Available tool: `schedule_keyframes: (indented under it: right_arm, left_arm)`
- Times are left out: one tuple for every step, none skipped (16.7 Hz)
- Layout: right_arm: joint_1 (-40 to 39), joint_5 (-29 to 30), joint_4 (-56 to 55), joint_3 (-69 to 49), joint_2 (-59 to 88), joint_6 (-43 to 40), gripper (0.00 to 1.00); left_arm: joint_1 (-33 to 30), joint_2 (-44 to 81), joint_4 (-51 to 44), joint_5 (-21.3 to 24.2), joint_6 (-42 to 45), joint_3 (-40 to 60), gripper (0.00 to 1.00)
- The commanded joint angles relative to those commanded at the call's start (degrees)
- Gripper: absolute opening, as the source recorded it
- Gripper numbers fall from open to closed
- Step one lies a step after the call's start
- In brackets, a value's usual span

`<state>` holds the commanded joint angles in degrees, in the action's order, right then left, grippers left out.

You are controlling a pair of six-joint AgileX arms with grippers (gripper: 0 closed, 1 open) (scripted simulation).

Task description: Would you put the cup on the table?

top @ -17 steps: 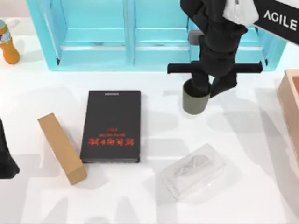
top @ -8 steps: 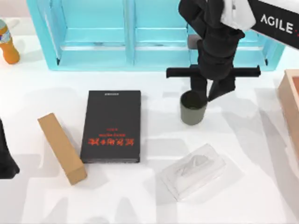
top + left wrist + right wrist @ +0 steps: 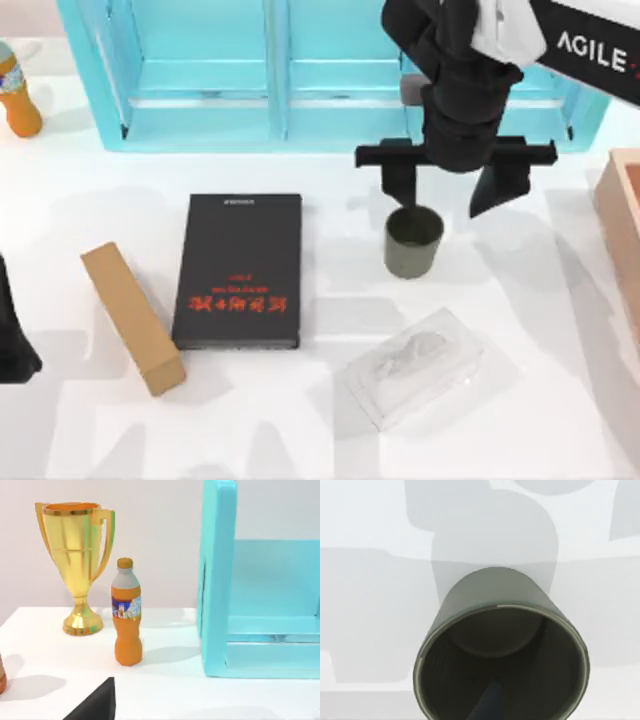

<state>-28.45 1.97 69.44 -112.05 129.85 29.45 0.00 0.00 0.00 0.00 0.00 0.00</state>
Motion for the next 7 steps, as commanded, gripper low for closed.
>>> schedule_keyframes:
  right_arm:
    - [0.0, 0.0, 0.0, 0.0, 0.0, 0.0, 0.98]
    - [0.0, 0.0, 0.0, 0.0, 0.0, 0.0, 1.0]
    - [0.0, 0.0, 0.0, 0.0, 0.0, 0.0, 1.0]
    - [0.0, 0.0, 0.0, 0.0, 0.0, 0.0, 1.0]
    - [0.0, 0.0, 0.0, 0.0, 0.0, 0.0, 1.0]
    - [0.0, 0.0, 0.0, 0.0, 0.0, 0.0, 1.0]
    - [0.0, 0.0, 0.0, 0.0, 0.0, 0.0, 1.0]
  left_arm:
    - [0.0, 0.0, 0.0, 0.0, 0.0, 0.0, 1.0]
    - [0.0, 0.0, 0.0, 0.0, 0.0, 0.0, 1.0]
    - [0.0, 0.0, 0.0, 0.0, 0.0, 0.0, 1.0]
    - [0.0, 0.0, 0.0, 0.0, 0.0, 0.0, 1.0]
    - [0.0, 0.0, 0.0, 0.0, 0.0, 0.0, 1.0]
    - [0.0, 0.0, 0.0, 0.0, 0.0, 0.0, 1.0]
    - [0.0, 0.0, 0.0, 0.0, 0.0, 0.0, 1.0]
